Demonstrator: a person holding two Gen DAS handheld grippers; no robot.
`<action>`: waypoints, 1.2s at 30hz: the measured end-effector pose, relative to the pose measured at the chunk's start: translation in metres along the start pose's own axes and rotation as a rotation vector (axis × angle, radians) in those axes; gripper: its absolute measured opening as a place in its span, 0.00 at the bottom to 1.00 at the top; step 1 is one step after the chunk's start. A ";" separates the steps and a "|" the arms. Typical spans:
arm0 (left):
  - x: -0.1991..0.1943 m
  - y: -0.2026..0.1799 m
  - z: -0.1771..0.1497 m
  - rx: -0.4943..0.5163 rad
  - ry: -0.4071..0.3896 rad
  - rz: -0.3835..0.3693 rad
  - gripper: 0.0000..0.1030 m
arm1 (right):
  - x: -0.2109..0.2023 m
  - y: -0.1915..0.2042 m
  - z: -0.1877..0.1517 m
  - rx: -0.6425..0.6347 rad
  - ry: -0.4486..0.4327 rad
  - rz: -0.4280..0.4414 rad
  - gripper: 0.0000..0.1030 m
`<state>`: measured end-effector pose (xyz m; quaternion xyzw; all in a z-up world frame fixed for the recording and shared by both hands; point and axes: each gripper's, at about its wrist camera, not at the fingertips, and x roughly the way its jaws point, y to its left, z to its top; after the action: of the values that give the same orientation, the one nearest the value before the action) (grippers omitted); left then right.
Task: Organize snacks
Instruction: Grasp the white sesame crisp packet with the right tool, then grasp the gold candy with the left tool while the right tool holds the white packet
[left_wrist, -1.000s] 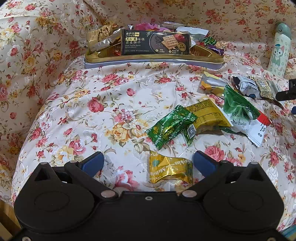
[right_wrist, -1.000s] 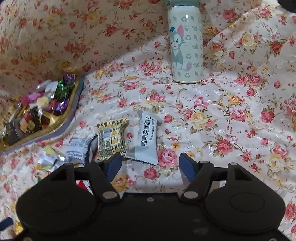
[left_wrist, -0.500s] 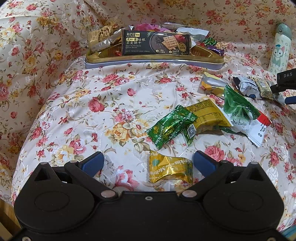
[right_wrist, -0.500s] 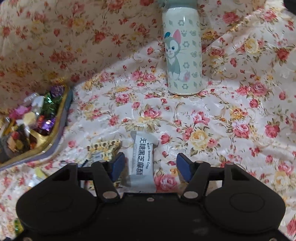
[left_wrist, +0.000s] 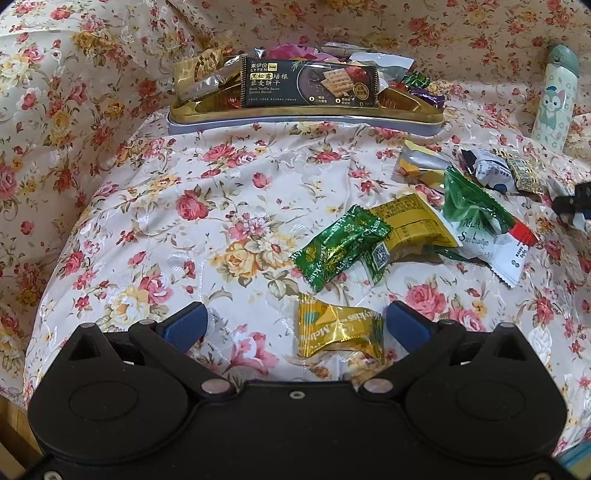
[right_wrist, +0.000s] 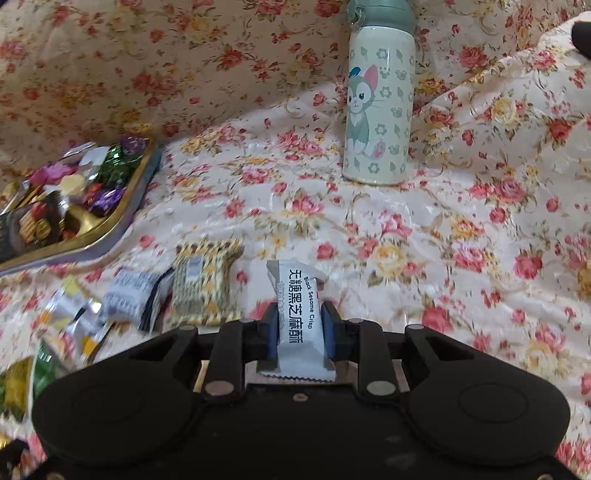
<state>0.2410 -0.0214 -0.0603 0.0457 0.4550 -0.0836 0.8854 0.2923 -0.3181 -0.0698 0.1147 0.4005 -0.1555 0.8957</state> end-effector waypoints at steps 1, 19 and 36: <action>0.000 0.000 0.000 0.002 0.000 -0.002 1.00 | -0.003 0.000 -0.003 -0.004 0.001 0.007 0.25; 0.000 -0.002 0.004 -0.025 0.036 0.028 1.00 | -0.016 0.002 -0.017 -0.013 0.022 0.018 0.25; -0.003 -0.001 -0.001 0.014 0.026 -0.003 1.00 | -0.024 0.007 -0.027 -0.017 0.019 0.004 0.25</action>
<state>0.2382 -0.0220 -0.0590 0.0524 0.4659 -0.0878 0.8789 0.2619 -0.2983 -0.0689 0.1094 0.4102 -0.1490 0.8931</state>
